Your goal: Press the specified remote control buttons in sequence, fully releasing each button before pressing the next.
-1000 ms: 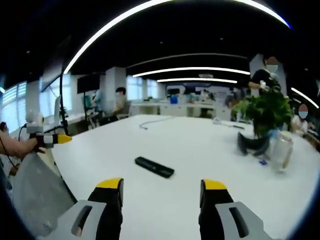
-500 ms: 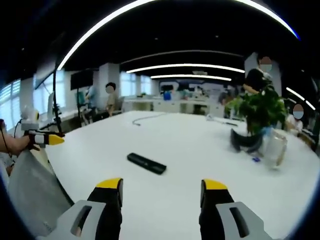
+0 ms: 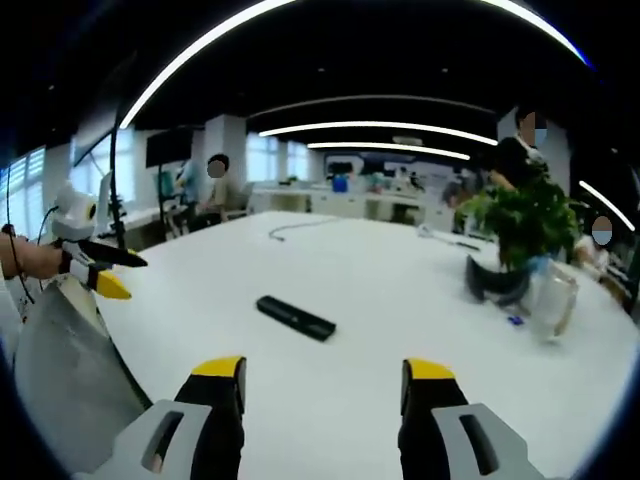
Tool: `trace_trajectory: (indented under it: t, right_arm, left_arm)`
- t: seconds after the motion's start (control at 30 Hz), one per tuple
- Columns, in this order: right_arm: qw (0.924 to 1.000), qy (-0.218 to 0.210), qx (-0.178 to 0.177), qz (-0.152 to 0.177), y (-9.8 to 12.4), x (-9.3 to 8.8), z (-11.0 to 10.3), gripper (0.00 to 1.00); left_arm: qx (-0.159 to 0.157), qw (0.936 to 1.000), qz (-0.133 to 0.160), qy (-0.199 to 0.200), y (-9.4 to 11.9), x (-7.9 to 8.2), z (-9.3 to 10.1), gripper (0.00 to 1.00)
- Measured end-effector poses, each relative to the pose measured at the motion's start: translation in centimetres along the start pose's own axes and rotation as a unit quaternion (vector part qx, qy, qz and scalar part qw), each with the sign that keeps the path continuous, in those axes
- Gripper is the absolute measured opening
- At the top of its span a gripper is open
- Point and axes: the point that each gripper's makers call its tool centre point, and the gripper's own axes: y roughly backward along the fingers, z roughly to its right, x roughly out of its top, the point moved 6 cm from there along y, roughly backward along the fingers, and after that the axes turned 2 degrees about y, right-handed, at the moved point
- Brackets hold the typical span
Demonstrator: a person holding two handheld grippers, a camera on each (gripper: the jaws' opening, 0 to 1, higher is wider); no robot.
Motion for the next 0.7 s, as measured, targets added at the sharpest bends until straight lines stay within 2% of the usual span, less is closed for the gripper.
trace_trajectory:
  t: [0.17,0.47,0.57,0.7]
  right_arm:
    - [1.0000,0.004,0.002,0.002,0.0,0.0,-0.1,0.61]
    - [0.9999,0.009,0.008,0.006,0.1,0.1,-0.3,0.60]
    - [0.9999,0.008,0.002,0.009,0.3,0.1,-0.1,0.60]
    - [0.9999,-0.003,-0.008,0.011,0.4,0.1,0.3,0.59]
  left_arm:
    - [-0.044,0.9980,-0.044,0.011,-1.8,-0.8,1.4,0.95]
    - [-0.075,0.9957,-0.054,-0.011,-4.7,0.4,2.6,0.92]
    - [-0.092,0.9932,-0.066,-0.029,-5.8,0.7,2.9,0.91]
    - [-0.111,0.9868,-0.092,-0.073,-7.4,1.0,3.1,0.89]
